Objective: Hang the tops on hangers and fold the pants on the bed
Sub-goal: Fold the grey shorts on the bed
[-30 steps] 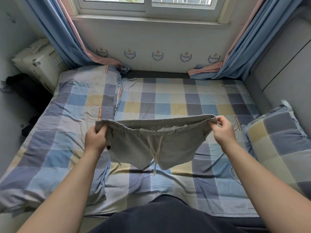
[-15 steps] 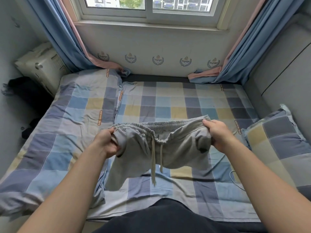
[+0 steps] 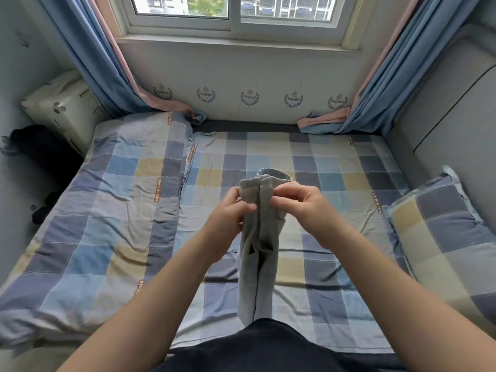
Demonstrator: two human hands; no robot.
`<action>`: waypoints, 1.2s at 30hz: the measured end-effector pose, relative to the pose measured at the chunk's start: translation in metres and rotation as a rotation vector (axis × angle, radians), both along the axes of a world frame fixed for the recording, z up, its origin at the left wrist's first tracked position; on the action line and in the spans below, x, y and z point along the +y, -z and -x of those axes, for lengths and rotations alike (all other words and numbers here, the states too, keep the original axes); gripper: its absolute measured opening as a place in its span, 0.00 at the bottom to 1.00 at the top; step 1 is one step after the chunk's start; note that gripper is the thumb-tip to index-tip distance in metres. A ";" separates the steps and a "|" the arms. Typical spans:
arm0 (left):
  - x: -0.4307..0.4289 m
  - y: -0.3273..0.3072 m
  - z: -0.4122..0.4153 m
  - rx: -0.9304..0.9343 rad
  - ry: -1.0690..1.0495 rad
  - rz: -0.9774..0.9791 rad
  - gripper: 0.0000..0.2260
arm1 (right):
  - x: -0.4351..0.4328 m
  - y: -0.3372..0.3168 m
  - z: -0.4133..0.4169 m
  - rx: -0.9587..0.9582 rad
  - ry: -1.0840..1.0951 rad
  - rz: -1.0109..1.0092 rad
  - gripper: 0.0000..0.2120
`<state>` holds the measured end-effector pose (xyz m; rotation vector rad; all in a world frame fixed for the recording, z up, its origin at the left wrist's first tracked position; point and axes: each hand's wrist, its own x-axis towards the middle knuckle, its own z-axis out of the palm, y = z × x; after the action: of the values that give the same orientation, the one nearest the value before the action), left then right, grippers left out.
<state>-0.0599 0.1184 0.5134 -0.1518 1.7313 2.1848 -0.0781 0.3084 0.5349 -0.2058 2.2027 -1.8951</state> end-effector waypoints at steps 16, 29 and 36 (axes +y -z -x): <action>0.003 0.025 -0.006 -0.116 -0.125 -0.149 0.23 | 0.054 0.095 -0.028 -0.396 -0.009 0.154 0.55; -0.002 0.078 0.010 -0.038 -0.156 0.479 0.07 | 0.051 0.124 -0.013 -0.349 0.239 0.100 0.03; 0.021 0.061 0.071 0.169 -0.083 0.582 0.14 | 0.077 0.091 0.041 -0.126 0.291 -0.093 0.11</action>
<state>-0.1313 0.1394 0.4520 -0.1859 2.4558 1.7209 -0.1193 0.3856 0.4436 0.2567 2.3296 -1.8770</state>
